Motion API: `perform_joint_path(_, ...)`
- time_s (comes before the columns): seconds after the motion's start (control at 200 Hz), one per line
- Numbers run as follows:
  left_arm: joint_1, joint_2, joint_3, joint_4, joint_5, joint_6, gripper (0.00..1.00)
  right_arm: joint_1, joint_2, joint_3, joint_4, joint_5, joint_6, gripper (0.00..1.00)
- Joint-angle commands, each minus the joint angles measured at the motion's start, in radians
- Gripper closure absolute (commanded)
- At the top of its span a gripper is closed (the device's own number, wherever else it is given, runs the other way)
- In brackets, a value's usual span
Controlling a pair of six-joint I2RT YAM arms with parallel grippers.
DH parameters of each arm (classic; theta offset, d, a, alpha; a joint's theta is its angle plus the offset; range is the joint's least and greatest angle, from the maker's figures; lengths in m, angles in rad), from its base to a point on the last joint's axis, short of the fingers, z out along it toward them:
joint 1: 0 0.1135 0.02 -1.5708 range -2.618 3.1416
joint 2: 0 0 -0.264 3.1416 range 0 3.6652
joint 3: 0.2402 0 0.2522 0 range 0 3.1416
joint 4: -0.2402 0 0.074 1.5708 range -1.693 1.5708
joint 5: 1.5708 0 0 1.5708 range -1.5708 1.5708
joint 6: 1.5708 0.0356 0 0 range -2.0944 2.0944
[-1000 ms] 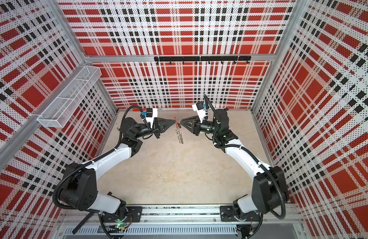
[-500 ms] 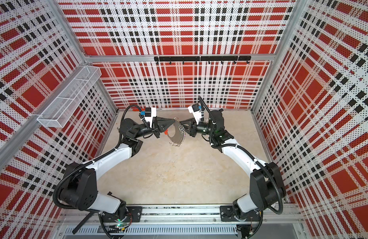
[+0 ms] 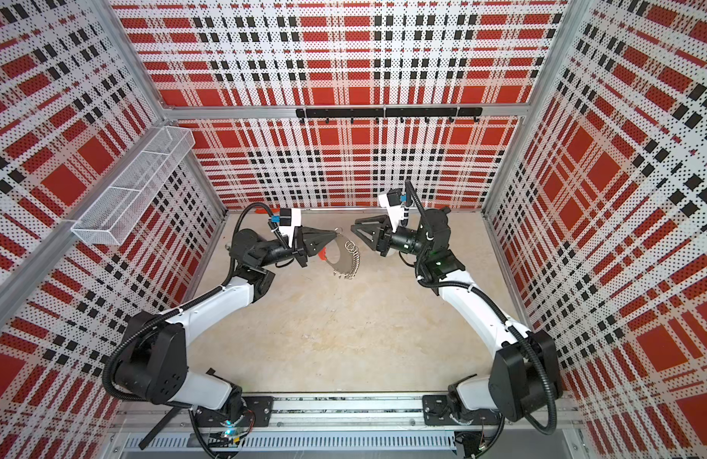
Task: Put the keys on the keyring
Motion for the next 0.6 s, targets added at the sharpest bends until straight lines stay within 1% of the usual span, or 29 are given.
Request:
perform_joint_path(0.0,-0.011,0.008,0.002,0.058,0.013,-0.012,1.0,0.003,-0.007,-0.006,0.06,-0.058,0.032,0.67)
perform_joint_path(0.591,-0.022,0.017,0.009,0.071,0.023,-0.024,1.0,0.046,0.057,0.038,0.023,-0.07,0.0,0.65)
